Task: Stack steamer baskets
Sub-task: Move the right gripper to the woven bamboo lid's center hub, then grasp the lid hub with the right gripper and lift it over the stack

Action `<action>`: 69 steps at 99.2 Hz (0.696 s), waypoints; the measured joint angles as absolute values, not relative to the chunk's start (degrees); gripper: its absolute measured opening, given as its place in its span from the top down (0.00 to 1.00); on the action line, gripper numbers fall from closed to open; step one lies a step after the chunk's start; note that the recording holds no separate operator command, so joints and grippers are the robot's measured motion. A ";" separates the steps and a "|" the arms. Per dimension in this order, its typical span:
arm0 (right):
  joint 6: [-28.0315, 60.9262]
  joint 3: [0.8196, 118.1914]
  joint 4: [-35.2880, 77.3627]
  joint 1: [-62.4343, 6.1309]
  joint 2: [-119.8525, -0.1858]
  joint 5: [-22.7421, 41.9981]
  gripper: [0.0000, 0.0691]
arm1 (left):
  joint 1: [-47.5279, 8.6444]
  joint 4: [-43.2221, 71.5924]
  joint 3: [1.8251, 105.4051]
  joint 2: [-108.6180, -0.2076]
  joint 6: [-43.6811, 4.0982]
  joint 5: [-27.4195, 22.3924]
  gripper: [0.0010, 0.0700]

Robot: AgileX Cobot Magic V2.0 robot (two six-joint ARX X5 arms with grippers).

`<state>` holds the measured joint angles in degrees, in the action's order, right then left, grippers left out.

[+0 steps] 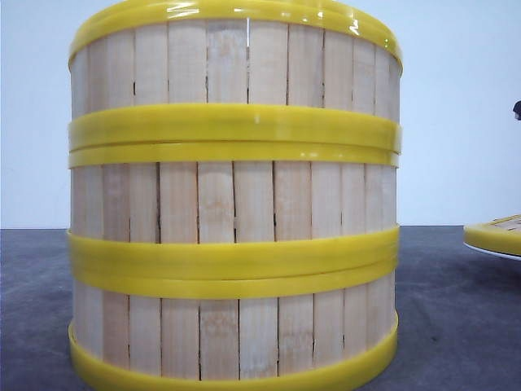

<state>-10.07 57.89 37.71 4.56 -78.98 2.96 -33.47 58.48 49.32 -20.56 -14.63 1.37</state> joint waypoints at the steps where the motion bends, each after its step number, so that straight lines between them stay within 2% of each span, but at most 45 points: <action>1: -10.07 57.89 37.58 4.56 -79.09 2.96 0.45 | -33.47 58.52 49.32 -20.56 -14.63 1.37 0.73; 15: -10.07 57.89 36.91 4.56 -81.10 2.66 0.56 | -33.47 58.78 49.32 -20.56 -14.63 1.37 0.73; 37: -10.07 57.89 36.45 4.56 -82.24 2.39 0.60 | -33.47 59.02 49.32 -20.56 -14.63 1.39 0.73; 56: -10.07 57.89 36.29 4.56 -82.43 2.00 0.77 | -33.47 59.00 49.32 -20.56 -14.63 1.39 0.73; 69: -10.04 57.89 36.32 4.56 -82.43 2.11 0.82 | -33.47 59.00 49.32 -20.56 -14.63 1.39 0.73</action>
<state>-10.04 57.89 36.32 4.56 -82.43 2.11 -33.47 59.00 49.32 -20.56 -14.63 1.39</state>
